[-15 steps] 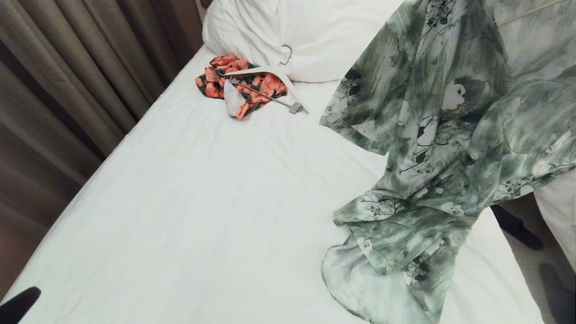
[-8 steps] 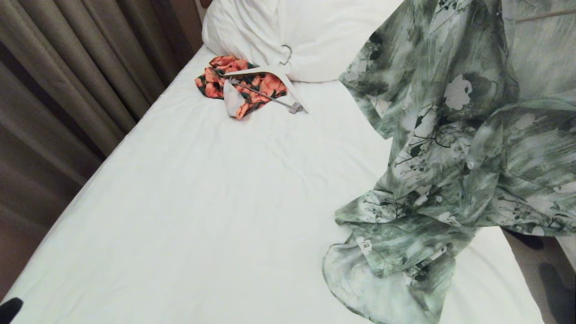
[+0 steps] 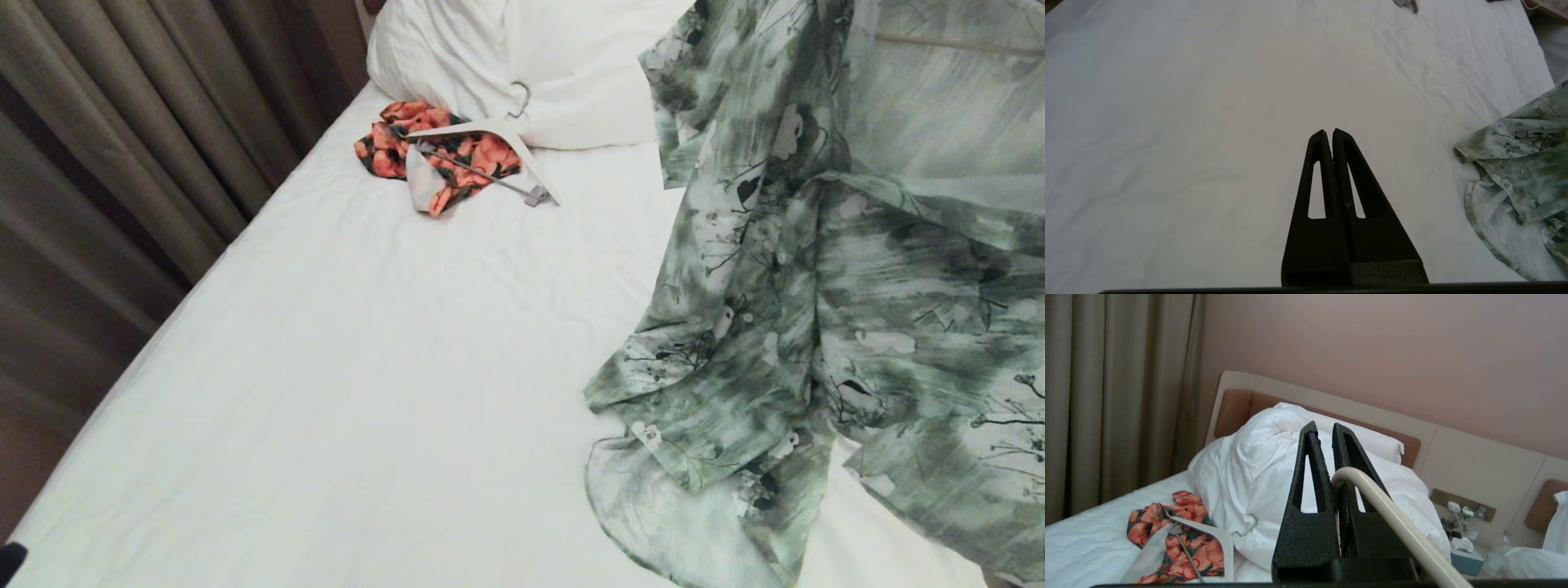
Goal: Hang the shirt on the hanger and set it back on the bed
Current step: Take the clothes hanger out of the clothes
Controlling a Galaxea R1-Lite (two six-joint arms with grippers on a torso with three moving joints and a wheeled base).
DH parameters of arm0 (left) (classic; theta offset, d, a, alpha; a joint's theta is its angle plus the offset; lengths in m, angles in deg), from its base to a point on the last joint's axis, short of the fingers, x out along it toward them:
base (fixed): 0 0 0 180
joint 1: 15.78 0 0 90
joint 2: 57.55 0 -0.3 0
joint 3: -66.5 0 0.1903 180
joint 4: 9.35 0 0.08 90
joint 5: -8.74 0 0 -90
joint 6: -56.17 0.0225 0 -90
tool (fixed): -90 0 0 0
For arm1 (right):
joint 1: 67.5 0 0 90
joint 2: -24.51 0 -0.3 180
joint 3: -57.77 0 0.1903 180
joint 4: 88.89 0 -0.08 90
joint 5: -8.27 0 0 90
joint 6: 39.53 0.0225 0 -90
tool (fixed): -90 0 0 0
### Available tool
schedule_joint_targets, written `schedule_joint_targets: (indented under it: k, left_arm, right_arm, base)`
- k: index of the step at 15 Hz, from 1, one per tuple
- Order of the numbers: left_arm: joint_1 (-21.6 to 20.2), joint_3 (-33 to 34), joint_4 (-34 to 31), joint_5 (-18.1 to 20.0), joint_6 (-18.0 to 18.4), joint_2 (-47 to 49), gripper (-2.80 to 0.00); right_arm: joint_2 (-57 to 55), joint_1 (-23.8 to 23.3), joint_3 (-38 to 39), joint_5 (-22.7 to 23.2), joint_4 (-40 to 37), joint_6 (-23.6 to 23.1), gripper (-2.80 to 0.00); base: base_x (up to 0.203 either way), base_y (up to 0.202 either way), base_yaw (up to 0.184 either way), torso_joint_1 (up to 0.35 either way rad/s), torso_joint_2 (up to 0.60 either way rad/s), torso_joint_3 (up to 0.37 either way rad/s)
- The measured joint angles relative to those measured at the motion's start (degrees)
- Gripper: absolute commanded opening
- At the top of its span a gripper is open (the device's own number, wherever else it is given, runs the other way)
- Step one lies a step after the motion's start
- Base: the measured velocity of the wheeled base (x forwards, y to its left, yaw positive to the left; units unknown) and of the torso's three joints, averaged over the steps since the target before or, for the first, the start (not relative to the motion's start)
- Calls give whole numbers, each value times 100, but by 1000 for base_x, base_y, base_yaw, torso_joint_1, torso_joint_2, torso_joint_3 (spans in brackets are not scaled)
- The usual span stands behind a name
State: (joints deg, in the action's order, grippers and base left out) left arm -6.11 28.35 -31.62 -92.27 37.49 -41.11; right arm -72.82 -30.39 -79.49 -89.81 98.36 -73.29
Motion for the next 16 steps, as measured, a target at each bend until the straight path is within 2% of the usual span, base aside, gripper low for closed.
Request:
schedule_joint_targets:
  k: [4, 7, 9, 12, 16]
  left_arm:
    - [-420, -90, -20, 221, 0, 1, -280]
    - [-634, -262, -258, 260, -8, -20, -280]
    - [-665, -359, -363, 451, -21, -27, -280]
    - [-676, -406, -352, 870, -257, 17, -280]
    - [-672, -420, -166, 1315, -299, 274, -280]
  right_arm:
    - [-57, -194, 0, 18, 4, 89, -280]
    - [-77, -339, 4, -16, -25, 478, -280]
    - [-74, -415, 8, -135, -93, 905, -280]
    - [-19, -465, 11, -415, -676, 1767, -280]
    - [87, -471, 11, -278, -1447, 2645, -280]
  base:
    - [0, 0, 0, 0, 0, 0]
    - [0, 0, 0, 0, 0, 0]
    - [0, 0, 0, 0, 0, 0]
    - [0, 0, 0, 0, 0, 0]
    - [0, 0, 0, 0, 0, 0]
